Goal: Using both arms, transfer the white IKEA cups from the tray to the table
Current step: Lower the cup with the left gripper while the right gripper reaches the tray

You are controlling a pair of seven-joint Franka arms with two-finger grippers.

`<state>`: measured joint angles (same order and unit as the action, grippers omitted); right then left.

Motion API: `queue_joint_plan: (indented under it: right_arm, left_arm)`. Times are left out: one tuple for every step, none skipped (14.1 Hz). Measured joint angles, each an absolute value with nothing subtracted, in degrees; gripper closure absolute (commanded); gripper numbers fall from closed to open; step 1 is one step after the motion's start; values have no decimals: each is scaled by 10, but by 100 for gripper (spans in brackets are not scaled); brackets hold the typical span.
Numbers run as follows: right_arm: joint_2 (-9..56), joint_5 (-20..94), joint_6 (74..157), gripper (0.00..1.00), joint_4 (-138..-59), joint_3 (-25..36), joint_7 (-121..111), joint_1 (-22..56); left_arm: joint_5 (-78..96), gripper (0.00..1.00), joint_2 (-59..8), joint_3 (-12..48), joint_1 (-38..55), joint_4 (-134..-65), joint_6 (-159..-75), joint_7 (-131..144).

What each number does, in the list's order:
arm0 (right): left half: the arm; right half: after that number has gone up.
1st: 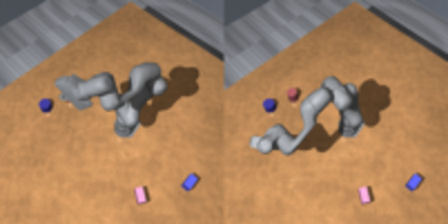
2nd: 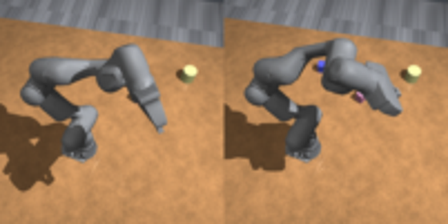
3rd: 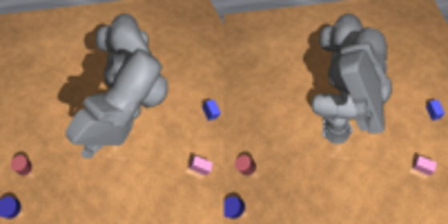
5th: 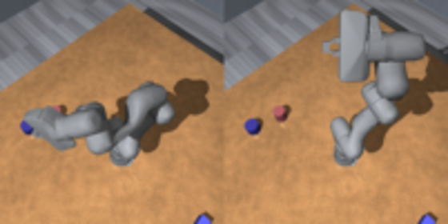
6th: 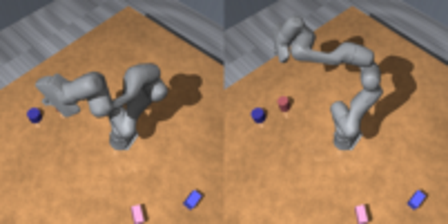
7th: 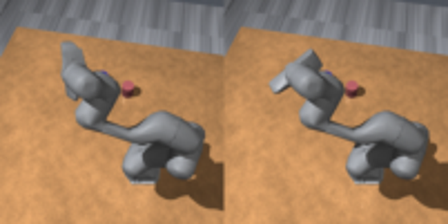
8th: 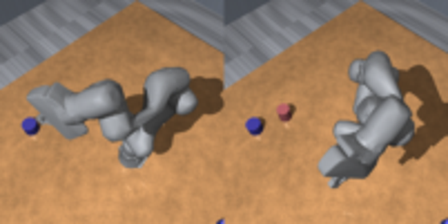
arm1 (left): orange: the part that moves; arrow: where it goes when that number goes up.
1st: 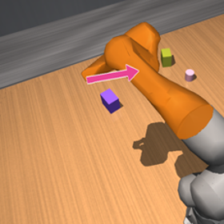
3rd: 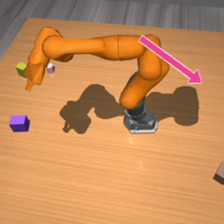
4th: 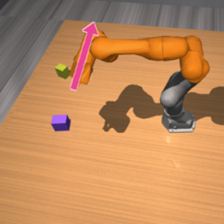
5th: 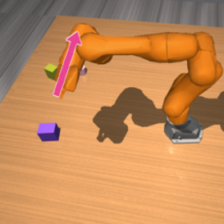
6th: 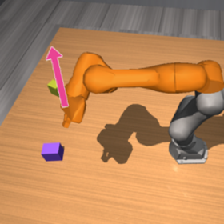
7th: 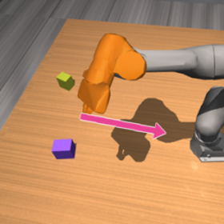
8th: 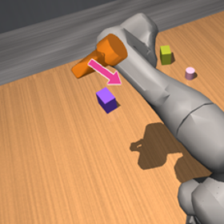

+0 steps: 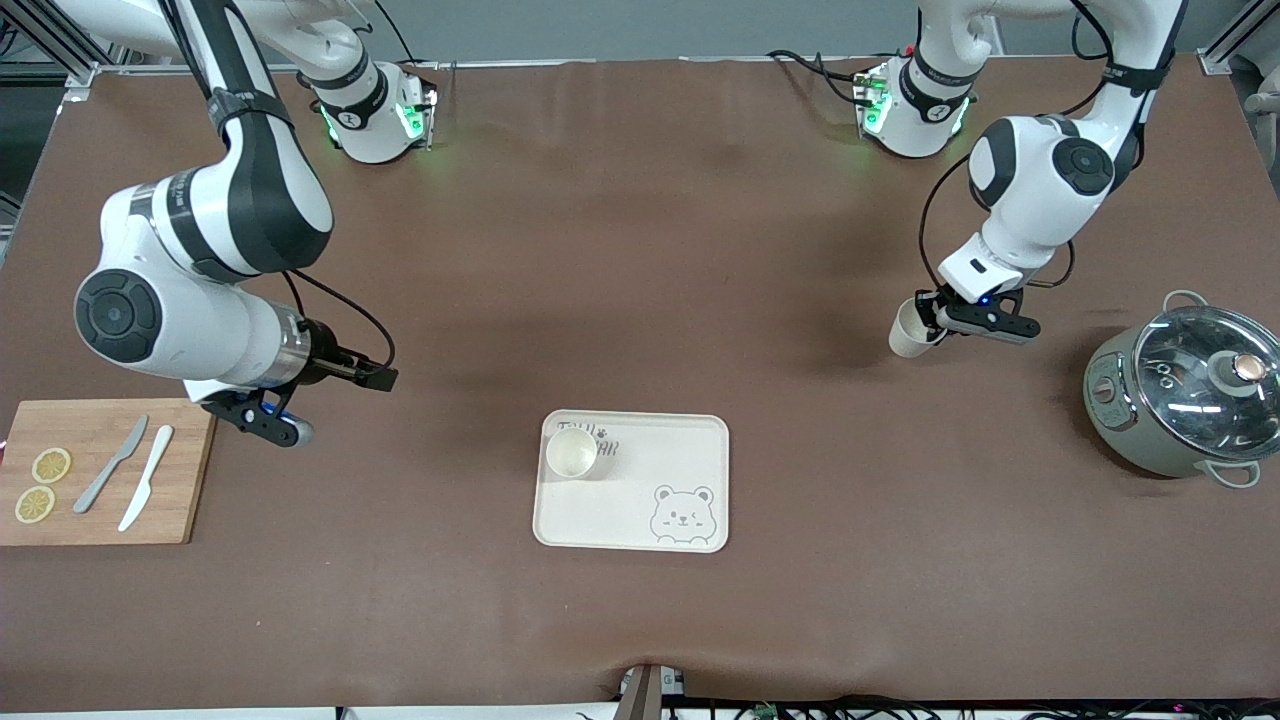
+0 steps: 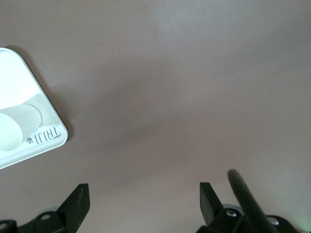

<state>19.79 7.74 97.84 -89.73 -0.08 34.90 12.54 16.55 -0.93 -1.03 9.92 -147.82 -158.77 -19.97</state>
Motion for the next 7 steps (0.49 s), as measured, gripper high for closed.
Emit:
queue_joint_plan:
  right_arm:
    - [198, 77, 979, 0, -897, -1, 350, 125]
    - [198, 77, 980, 0, -897, -1, 351, 125]
    - [198, 77, 980, 0, -897, -1, 351, 125]
    - [200, 77, 980, 0, -897, -1, 351, 125]
    - [202, 78, 983, 0, -898, -1, 351, 127]
    - [206, 78, 989, 0, -898, -1, 354, 130]
    - [209, 78, 996, 0, -898, -1, 364, 135]
  left_arm:
    - [224, 100, -19, -10, 99, -1478, -1589, -253]
    - [282, 100, -31, -10, 100, -1478, -1592, -308]
    - [329, 100, -41, -10, 100, -1477, -1594, -354]
    - [361, 100, -51, -10, 101, -1475, -1596, -387]
    - [376, 100, -60, -10, 103, -1472, -1597, -404]
    - [379, 100, -67, -10, 103, -1469, -1597, -409]
    - [379, 100, -72, -9, 104, -1466, -1597, -410]
